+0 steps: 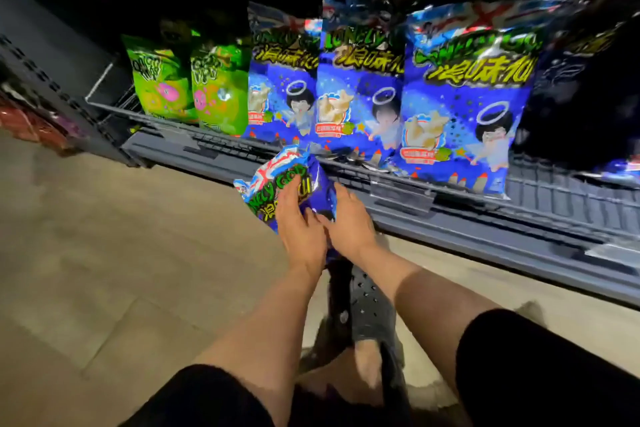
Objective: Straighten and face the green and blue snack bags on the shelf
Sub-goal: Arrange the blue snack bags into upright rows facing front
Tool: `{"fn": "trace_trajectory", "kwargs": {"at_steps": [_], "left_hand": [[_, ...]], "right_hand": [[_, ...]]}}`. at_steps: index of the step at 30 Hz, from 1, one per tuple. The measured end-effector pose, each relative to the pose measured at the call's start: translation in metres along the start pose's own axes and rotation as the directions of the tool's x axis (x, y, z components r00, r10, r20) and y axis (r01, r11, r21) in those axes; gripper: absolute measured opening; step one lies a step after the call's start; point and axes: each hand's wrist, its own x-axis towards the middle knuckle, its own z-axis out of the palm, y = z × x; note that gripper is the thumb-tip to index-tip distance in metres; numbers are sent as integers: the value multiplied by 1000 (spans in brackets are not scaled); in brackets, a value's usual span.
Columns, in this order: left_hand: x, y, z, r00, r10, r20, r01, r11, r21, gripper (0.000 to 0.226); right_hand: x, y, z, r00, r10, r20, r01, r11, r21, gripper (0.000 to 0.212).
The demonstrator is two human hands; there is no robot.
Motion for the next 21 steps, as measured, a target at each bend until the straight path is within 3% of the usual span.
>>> {"fn": "trace_trajectory", "kwargs": {"at_steps": [2,4,6,8,10,12,14,16,21], "left_hand": [[0,-11,-7,984,-144,-109,138,988,-65,55],[3,-19,-10,883,-437,-173,404,894,-194,56],[5,-29,-12,794,-605,-65,541,750,-380,42],[0,-26,-16,755,-652,71,581,615,-533,21],[-5,-16,-23,781,-621,65,533,610,-587,24],[-4,5,-32,870,-493,1,402,707,-582,34],[0,30,-38,941,-325,-95,252,860,-444,45],[-2,57,-46,976,-157,-153,101,941,-322,57],[-44,121,-48,999,0,-39,-15,920,-393,52]], "right_hand": [[7,-3,7,998,54,-34,-54,999,4,63],[9,-5,9,997,69,-39,-68,997,31,43],[7,-8,7,997,70,-34,-68,996,62,26],[4,-12,-2,995,86,-47,-81,993,88,21],[-1,-19,-14,992,49,-118,-32,989,143,23],[-7,-29,-31,980,-18,-200,60,977,204,21],[-17,-41,-50,961,-86,-264,149,963,227,25],[-28,-55,-72,933,-114,-343,204,950,239,42],[-66,-70,-136,865,-55,-499,208,944,257,42]]}}
